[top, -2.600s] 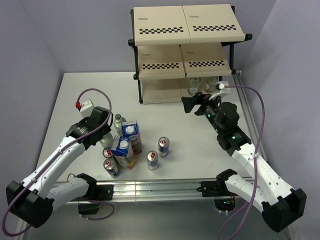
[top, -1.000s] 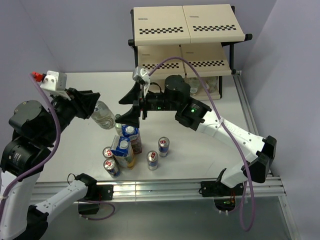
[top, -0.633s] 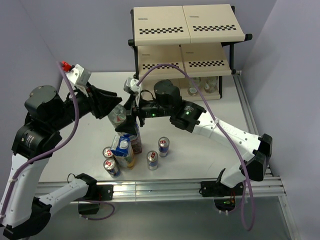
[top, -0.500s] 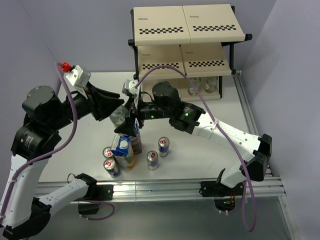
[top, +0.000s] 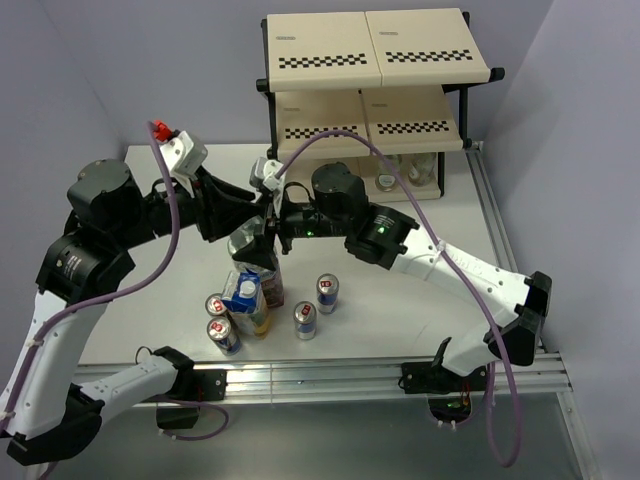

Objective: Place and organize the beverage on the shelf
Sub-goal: Place the drink on the shelf.

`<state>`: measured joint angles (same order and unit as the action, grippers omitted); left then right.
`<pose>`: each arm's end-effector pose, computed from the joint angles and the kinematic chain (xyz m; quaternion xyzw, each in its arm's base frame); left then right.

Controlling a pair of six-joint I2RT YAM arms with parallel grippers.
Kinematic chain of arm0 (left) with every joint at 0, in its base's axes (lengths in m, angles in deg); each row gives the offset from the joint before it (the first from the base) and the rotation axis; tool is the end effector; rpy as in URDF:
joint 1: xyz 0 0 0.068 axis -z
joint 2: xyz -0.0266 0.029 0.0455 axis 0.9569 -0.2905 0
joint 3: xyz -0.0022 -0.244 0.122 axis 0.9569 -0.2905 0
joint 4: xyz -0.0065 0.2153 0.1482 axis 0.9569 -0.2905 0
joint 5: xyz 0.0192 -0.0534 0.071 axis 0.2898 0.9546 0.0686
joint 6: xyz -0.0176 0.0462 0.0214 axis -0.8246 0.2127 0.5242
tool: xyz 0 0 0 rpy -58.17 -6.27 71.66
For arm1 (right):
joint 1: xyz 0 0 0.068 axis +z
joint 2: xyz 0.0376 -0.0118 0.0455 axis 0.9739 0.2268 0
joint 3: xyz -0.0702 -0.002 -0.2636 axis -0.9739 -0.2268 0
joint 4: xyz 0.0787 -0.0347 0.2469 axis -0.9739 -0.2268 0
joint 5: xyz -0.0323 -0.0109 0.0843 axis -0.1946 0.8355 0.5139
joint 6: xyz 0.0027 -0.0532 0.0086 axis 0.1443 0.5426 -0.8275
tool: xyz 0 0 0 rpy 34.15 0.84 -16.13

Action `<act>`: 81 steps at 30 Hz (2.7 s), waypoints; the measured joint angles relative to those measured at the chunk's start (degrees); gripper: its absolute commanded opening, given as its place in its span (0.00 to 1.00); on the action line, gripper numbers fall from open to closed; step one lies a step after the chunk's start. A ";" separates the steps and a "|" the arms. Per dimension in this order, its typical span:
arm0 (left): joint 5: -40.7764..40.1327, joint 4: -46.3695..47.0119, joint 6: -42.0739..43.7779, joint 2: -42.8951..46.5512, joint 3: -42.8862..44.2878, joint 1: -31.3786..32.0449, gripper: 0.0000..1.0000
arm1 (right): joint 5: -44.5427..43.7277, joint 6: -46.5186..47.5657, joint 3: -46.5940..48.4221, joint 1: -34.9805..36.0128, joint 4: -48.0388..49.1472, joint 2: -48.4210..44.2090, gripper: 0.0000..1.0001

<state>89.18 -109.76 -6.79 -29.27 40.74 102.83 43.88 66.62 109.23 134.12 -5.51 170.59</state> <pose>0.1214 -0.0903 0.5124 0.3020 0.6644 -0.4040 0.5515 0.1679 0.2921 0.4345 -0.5013 0.5552 0.4607 0.4777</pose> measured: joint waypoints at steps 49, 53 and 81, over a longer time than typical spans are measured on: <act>-49.86 9.84 -5.25 1.55 0.07 8.09 1.00 | -25.38 -2.84 -22.91 -4.17 13.44 -18.99 0.00; -59.74 10.36 -5.62 3.72 -5.25 8.02 1.00 | -33.94 -3.74 -31.93 -12.79 22.82 -21.86 0.00; -73.00 18.29 -1.66 14.08 -27.36 8.02 1.00 | -34.12 0.59 -40.28 -32.22 72.74 22.49 0.00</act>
<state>16.17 -91.46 -8.45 -15.19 13.37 110.85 9.76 67.21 68.95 101.91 67.23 193.08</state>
